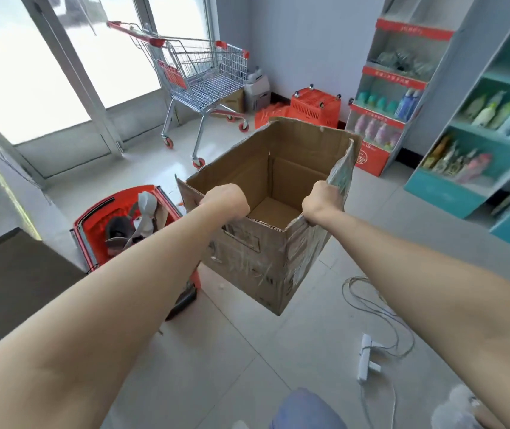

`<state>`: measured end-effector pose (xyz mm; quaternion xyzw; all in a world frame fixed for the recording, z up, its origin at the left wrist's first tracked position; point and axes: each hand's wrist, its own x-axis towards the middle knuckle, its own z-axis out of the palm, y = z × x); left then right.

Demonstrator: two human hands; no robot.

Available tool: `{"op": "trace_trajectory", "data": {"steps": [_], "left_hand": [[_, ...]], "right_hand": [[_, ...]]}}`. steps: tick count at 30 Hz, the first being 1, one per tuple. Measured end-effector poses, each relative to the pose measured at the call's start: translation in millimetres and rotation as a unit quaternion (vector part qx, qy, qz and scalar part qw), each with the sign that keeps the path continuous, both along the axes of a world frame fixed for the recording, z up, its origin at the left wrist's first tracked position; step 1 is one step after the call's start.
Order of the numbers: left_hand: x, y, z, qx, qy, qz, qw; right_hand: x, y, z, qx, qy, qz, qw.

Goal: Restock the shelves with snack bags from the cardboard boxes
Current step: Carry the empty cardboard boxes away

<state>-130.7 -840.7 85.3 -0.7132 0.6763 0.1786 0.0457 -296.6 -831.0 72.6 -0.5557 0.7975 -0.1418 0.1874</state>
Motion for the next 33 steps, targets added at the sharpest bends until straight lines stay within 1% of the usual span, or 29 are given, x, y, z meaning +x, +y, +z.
{"op": "trace_trajectory", "data": {"steps": [8, 12, 15, 19, 23, 26, 29, 33], "left_hand": [[-18, -155, -9, -0.002, -0.020, -0.026, 0.999], [-37, -239, -10, 0.012, -0.015, -0.014, 1.000], [-52, -301, -10, 0.008, 0.008, 0.002, 1.000], [-69, -379, -9, 0.013, 0.080, 0.088, 0.993], [-83, -463, -10, -0.009, 0.099, 0.101, 0.990], [-89, -530, -11, -0.019, 0.103, 0.078, 0.991], [-97, -599, -10, 0.010, 0.084, 0.041, 0.996], [-112, -694, -12, 0.021, 0.060, 0.023, 0.998]], "right_hand": [[-16, -148, -8, 0.002, 0.007, -0.024, 1.000], [-36, -237, -11, 0.003, 0.003, -0.020, 1.000], [-53, -301, -10, 0.002, 0.007, -0.014, 1.000], [-68, -380, -7, 0.005, 0.009, -0.015, 1.000], [-79, -463, -11, -0.008, -0.006, -0.047, 0.999], [-86, -527, -15, -0.011, -0.005, -0.061, 0.998], [-94, -594, -13, -0.011, 0.000, -0.072, 0.997], [-108, -681, -15, -0.002, -0.004, -0.088, 0.996]]}}
